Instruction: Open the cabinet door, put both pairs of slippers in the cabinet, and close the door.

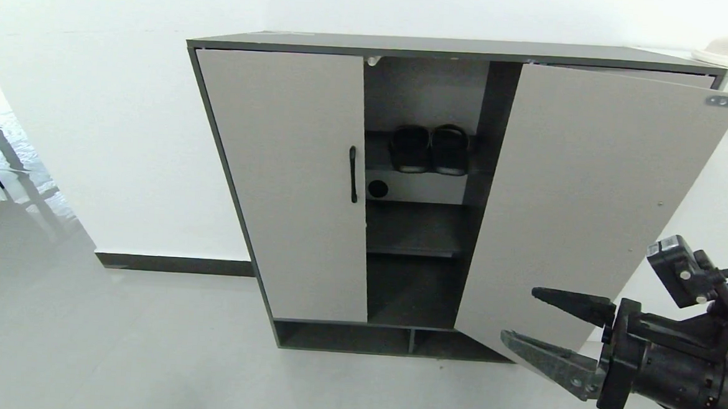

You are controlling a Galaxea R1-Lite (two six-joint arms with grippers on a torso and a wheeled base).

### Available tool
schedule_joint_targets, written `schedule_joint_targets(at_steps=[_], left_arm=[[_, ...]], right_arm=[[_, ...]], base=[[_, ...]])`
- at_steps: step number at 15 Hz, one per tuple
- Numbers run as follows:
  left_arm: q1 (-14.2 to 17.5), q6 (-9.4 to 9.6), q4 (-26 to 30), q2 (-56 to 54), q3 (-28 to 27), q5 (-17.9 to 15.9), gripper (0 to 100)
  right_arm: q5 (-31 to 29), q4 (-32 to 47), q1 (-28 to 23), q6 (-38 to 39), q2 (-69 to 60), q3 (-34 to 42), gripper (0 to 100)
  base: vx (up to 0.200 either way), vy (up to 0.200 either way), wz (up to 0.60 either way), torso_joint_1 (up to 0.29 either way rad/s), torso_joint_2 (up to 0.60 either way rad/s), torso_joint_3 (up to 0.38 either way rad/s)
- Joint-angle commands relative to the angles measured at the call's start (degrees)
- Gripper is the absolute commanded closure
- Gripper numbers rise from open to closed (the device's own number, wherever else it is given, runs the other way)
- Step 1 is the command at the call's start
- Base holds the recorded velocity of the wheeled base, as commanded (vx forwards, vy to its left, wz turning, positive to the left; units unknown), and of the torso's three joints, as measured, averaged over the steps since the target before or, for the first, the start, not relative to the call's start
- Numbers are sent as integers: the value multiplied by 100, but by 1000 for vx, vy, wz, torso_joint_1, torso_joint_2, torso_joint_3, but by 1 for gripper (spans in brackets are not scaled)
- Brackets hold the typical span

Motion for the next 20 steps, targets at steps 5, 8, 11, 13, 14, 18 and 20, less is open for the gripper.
schedule_joint_targets(at_steps=[5,8,11,13,14,18,20], left_arm=[[2,-1,0,8,0,0,100],[2,-1,0,8,0,0,100],[2,-1,0,8,0,0,100],[-6,-1,0,8,0,0,100],[2,-1,0,8,0,0,100],[2,-1,0,8,0,0,100],[-6,-1,0,8,0,0,100]], right_arm=[[2,-6,4,-64,61,9,0],[2,-6,4,-64,70,18,0],[2,-6,4,-64,88,18,0],[2,-6,4,-73,97,27,0],[2,-6,4,-134,97,27,0],[2,-6,4,-143,97,44,0],[2,-6,4,-143,105,44,0]], base=[[0,-200,0,3,4,3],[0,-200,0,1,2,2],[0,-200,0,4,4,4],[0,-200,0,2,0,7],[0,-200,0,-2,7,-2],[0,-200,0,2,1,0],[0,-200,0,2,2,-2]])
